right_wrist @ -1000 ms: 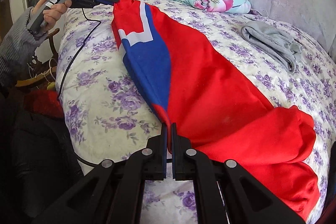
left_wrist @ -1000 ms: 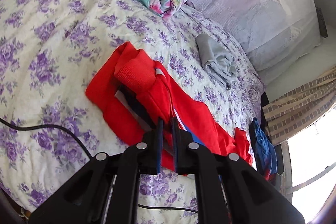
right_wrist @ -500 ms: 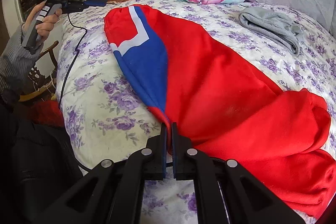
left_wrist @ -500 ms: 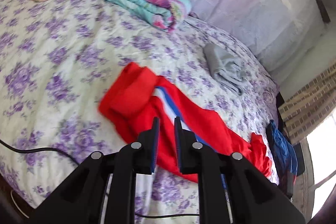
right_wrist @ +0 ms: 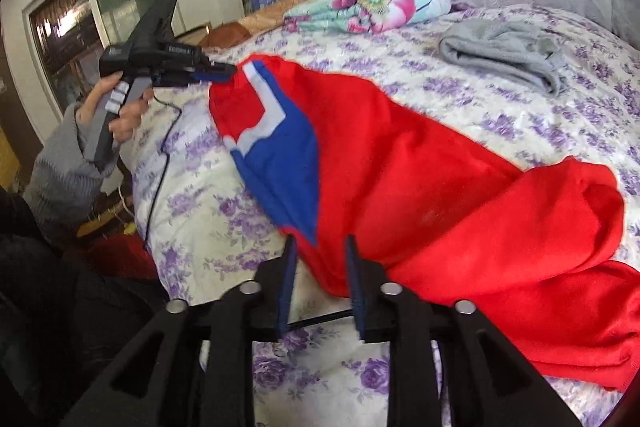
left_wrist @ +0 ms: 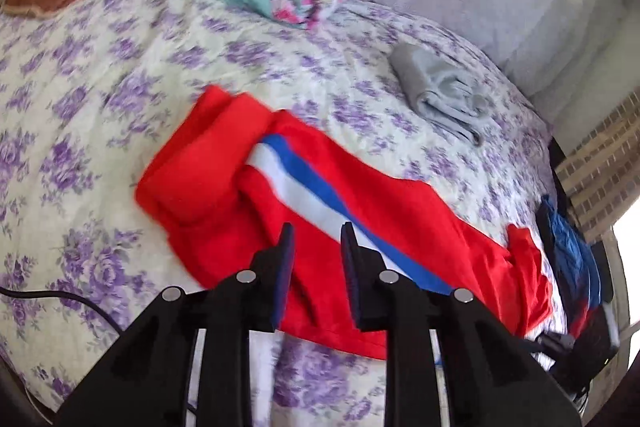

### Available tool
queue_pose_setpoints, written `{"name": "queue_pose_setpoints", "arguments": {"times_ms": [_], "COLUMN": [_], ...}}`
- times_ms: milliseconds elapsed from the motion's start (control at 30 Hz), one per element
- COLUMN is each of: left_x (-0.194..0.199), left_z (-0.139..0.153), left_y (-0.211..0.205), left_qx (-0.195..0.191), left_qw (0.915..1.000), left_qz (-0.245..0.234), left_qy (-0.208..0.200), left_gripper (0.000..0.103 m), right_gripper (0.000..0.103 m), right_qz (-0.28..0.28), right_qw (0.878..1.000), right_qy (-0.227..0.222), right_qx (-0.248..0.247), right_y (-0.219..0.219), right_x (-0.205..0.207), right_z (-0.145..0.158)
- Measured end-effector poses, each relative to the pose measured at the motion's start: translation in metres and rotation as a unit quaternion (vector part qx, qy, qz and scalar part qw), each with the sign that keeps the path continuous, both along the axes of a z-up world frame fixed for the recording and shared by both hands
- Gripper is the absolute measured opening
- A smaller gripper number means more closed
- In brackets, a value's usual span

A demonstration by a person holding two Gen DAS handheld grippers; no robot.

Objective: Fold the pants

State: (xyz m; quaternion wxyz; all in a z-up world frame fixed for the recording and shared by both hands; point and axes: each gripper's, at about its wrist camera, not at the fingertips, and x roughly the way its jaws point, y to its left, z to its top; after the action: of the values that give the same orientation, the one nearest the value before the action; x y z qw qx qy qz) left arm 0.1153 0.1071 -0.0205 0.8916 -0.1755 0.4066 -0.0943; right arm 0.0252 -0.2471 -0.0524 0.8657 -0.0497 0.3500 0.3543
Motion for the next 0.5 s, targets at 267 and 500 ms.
{"name": "queue_pose_setpoints", "arguments": {"times_ms": [267,500], "left_x": [0.017,0.019], "left_z": [-0.004,-0.05], "left_y": [-0.149,-0.236], "left_qx": [-0.019,0.018], "left_qw": [0.9756,0.9537], "left_qz": [-0.219,-0.298], "left_qy": [0.01,0.039], "left_gripper": [0.062,0.062], "right_gripper": [0.05,0.055], "right_qz": [-0.234,-0.268], "right_qw": [0.964,0.959], "right_qy": [0.025,0.025], "right_qx": [0.126,0.089], "right_y": [-0.117,-0.101], "right_x": [0.009,0.058], "right_z": [0.029,0.043]}}
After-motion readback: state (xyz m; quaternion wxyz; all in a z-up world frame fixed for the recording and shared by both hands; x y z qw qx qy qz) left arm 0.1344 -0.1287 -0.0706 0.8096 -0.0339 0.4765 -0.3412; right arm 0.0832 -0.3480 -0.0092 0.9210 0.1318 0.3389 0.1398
